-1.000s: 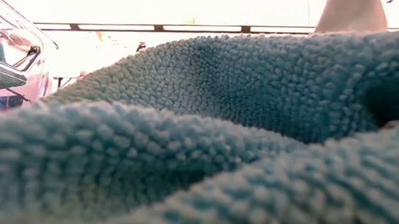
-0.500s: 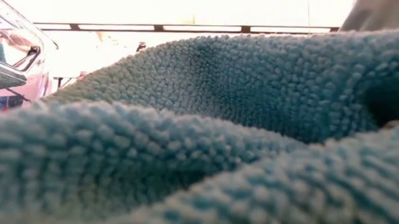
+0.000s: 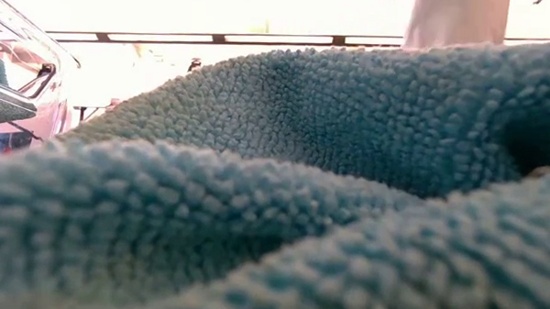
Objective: Sort microfiber towel by color & place in baskets
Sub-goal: Put the light blue microfiber towel into the right transparent bin
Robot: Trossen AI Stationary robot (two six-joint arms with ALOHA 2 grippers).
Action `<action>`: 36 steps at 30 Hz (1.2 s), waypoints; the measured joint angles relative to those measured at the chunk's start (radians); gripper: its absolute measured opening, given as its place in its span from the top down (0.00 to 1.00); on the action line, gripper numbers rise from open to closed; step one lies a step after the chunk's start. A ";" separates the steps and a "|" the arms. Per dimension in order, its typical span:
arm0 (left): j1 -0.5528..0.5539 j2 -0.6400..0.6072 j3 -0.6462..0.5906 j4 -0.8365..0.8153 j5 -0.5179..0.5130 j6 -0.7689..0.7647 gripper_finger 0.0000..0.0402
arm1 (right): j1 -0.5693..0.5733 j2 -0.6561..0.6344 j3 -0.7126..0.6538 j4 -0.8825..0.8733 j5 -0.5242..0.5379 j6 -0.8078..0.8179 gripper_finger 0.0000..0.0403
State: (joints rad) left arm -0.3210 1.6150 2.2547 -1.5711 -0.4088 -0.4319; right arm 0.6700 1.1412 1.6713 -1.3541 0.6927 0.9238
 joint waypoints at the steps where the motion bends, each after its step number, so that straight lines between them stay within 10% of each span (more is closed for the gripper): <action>1: 0.000 0.000 0.000 0.000 0.000 0.001 0.69 | 0.006 0.000 0.018 0.006 0.018 -0.011 0.98; 27: 0.000 0.000 0.000 0.000 0.000 0.003 0.69 | 0.079 0.000 0.237 0.101 0.072 -0.288 0.98; 36: -0.003 0.000 -0.020 0.001 0.000 0.004 0.69 | 0.078 -0.002 0.257 -0.222 -0.012 -0.024 0.98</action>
State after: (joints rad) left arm -0.3244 1.6146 2.2345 -1.5704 -0.4088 -0.4283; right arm 0.7484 1.1388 1.9280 -1.5756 0.6808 0.9000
